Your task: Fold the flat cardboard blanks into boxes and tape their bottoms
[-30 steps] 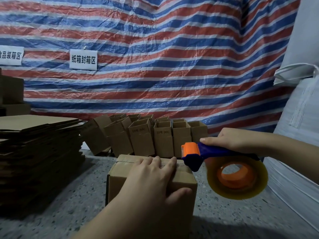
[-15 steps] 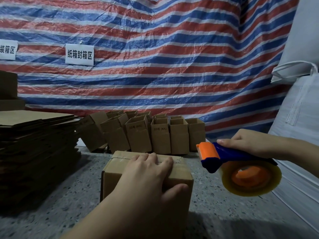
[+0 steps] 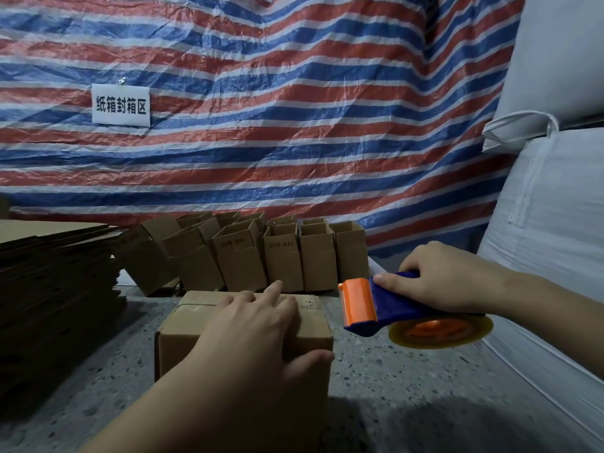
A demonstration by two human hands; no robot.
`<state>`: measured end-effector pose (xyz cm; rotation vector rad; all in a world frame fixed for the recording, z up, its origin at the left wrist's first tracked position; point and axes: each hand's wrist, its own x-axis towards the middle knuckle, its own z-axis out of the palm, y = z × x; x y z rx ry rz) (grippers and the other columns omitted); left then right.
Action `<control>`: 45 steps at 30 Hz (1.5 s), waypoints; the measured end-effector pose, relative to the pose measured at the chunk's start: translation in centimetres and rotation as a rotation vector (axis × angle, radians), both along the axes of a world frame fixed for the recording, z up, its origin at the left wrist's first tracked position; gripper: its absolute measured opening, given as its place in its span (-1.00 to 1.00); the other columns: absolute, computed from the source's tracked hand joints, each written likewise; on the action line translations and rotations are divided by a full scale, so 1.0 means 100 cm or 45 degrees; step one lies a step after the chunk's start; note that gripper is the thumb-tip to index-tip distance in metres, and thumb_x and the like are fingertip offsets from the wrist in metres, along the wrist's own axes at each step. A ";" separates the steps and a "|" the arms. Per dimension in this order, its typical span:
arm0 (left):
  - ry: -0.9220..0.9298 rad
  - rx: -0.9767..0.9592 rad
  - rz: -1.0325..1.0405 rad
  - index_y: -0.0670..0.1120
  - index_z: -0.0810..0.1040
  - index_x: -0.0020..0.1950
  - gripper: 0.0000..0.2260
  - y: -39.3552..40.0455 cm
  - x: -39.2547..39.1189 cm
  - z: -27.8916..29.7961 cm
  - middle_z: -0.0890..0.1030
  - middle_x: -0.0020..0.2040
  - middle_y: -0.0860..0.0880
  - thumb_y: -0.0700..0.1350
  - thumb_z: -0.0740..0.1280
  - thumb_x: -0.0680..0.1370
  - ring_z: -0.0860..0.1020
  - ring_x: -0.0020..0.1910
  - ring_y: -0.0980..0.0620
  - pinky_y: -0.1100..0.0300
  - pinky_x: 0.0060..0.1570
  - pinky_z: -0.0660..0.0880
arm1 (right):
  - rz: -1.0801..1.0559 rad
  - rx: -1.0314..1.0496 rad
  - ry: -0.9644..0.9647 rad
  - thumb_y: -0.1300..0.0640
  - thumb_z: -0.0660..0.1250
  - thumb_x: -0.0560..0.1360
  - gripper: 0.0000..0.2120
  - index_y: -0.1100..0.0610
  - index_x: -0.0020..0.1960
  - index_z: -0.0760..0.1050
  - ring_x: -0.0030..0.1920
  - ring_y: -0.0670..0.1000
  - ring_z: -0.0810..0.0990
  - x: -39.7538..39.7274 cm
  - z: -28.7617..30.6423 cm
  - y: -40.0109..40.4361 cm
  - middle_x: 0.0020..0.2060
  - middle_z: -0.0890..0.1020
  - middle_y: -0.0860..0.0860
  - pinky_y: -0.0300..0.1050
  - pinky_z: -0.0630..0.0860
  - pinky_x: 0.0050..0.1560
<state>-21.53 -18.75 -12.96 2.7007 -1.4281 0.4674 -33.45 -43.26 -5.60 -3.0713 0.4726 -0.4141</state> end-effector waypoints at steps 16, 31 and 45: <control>-0.124 -0.009 -0.212 0.17 -0.04 0.59 -0.16 -0.022 0.004 -0.014 0.11 0.60 0.09 0.48 -0.29 0.36 0.17 0.55 -0.06 0.01 0.48 0.16 | 0.087 0.453 -0.027 -0.59 0.10 0.31 -0.19 0.16 -0.30 0.62 -0.47 -0.02 0.47 -0.008 -0.014 -0.036 -0.46 0.55 0.04 -0.12 0.39 -0.28; -0.184 -0.050 -0.212 0.22 0.09 0.54 -0.18 -0.024 0.000 -0.017 0.24 0.57 0.03 0.45 -0.35 0.33 0.30 0.48 -0.09 -0.02 0.41 0.25 | -0.091 -0.551 -0.005 -0.55 -0.08 0.42 -0.30 0.01 -0.34 0.49 -0.43 -0.12 0.51 -0.008 -0.021 0.033 -0.48 0.53 -0.11 -0.18 0.41 -0.40; -0.211 -0.031 -0.201 0.19 0.16 0.54 -0.20 -0.026 -0.001 -0.014 0.29 0.54 0.02 0.44 -0.31 0.38 0.35 0.44 -0.09 -0.01 0.37 0.32 | -0.218 -0.894 0.161 -0.24 0.11 0.62 -0.58 0.08 -0.06 0.52 -0.35 0.02 0.45 0.008 -0.002 0.081 -0.34 0.48 0.00 -0.08 0.41 -0.29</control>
